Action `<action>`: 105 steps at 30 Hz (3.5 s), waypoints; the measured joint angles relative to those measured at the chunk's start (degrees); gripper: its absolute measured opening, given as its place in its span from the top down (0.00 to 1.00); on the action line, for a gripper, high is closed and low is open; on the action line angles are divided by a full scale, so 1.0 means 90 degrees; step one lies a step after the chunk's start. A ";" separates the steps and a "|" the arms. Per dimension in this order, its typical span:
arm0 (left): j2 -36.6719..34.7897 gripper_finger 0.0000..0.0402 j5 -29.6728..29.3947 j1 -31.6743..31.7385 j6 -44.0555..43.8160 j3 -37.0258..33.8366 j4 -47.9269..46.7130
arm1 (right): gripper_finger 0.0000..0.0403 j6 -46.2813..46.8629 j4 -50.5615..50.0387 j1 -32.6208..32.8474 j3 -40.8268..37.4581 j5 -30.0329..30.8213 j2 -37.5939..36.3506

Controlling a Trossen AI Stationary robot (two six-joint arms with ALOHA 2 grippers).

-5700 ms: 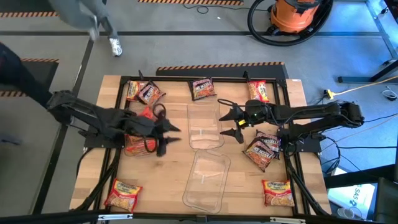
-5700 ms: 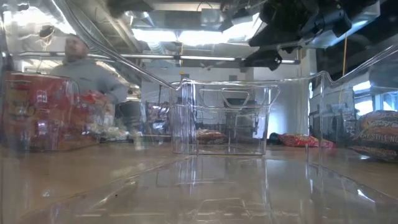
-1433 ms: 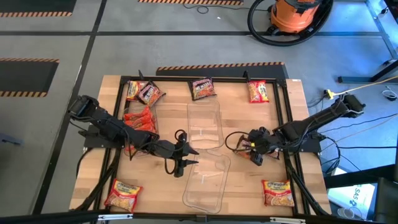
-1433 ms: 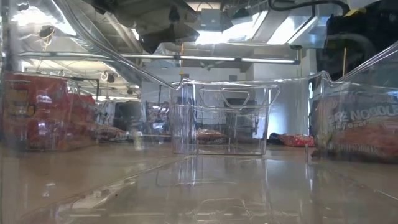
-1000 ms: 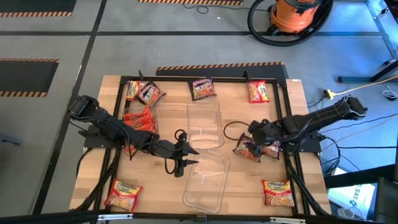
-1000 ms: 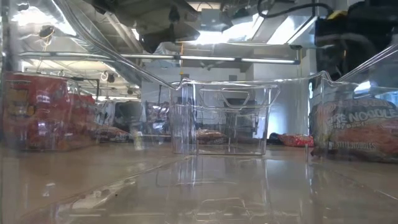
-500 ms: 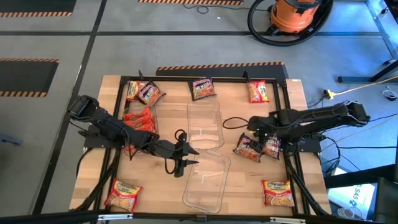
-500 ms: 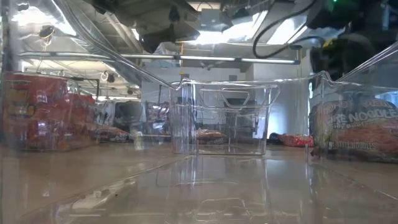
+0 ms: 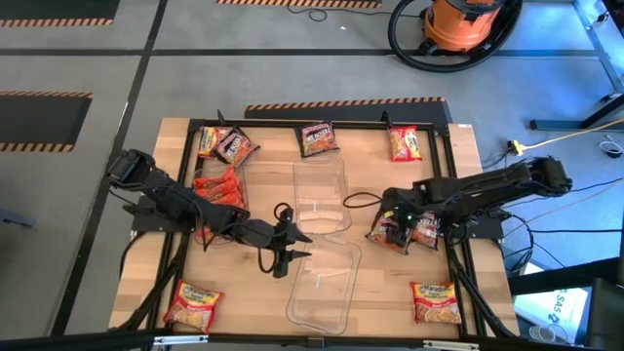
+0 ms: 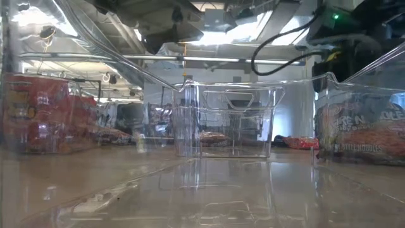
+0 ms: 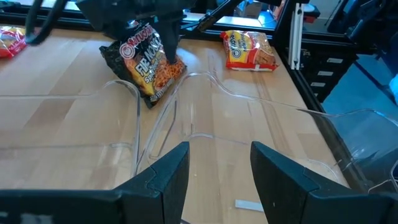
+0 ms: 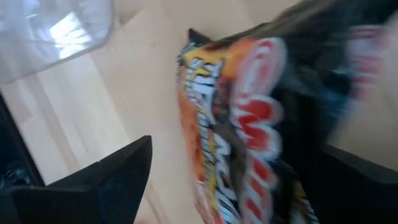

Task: Sort Maruchan noodles
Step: Put the black noodle pack into the top right transparent bin

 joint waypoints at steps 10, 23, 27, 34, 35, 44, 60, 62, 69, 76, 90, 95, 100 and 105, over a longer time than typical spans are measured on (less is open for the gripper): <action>-0.0001 0.59 -0.0010 0.0000 -0.0002 0.0000 0.0002 | 0.51 -0.0229 0.0335 0.0000 0.0002 -0.0440 0.0605; -0.0517 0.59 0.0007 -0.0185 -0.0001 0.0007 -0.0292 | 0.95 -0.0586 -0.0608 0.0006 0.1068 -0.0169 0.0250; -0.0874 0.59 -0.0023 -0.0311 -0.0001 0.0005 -0.0741 | 0.92 -0.0889 -0.1406 0.0005 0.1966 0.0519 0.0180; -0.1284 0.59 -0.0041 -0.0413 0.0176 -0.0044 -0.1299 | 0.93 -0.2181 -0.1237 0.0002 0.3311 0.1830 0.0180; -0.1339 0.59 -0.0041 -0.0410 0.0189 -0.0127 -0.1312 | 0.93 -0.2416 -0.1069 -0.0001 0.3420 0.2002 0.0180; -0.1369 0.59 -0.0218 -0.0301 0.0331 -0.1148 -0.0158 | 0.92 -0.4089 -0.0308 -0.0436 0.4421 0.2677 0.1238; -0.1366 0.59 -0.0732 -0.0023 0.0328 -0.1525 0.0112 | 0.92 -0.5901 -0.1210 -0.1191 0.6154 0.2734 0.4110; -0.1366 0.59 -0.0726 -0.0022 0.0324 -0.1525 0.0113 | 0.92 -0.5946 -0.1194 -0.1228 0.6156 0.2736 0.4315; -0.1366 0.59 -0.0711 -0.0022 0.0160 -0.1525 0.0168 | 0.92 -0.6028 -0.1222 -0.1316 0.6159 0.2845 0.4954; -0.1366 0.59 -0.0661 -0.0029 0.0044 -0.1525 0.0164 | 0.91 -0.5964 -0.1063 -0.1309 0.6159 0.2886 0.5317; -0.1363 0.59 -0.0511 -0.0029 -0.0001 -0.1525 0.0155 | 0.50 -0.5838 -0.1337 -0.1297 0.6585 0.3223 0.5235; -0.1363 0.59 -0.0493 -0.0029 -0.0002 -0.1525 0.0151 | 0.46 -0.5783 -0.1355 -0.1297 0.6659 0.3409 0.5241; -0.1363 0.59 -0.0494 -0.0029 -0.0001 -0.1525 0.0151 | 0.48 -0.5709 -0.1532 -0.1197 0.6659 0.3504 0.5116; -0.1363 0.59 -0.0493 -0.0029 -0.0010 -0.1525 0.0153 | 0.50 -0.5304 -0.1979 -0.0938 0.6669 0.3470 0.4314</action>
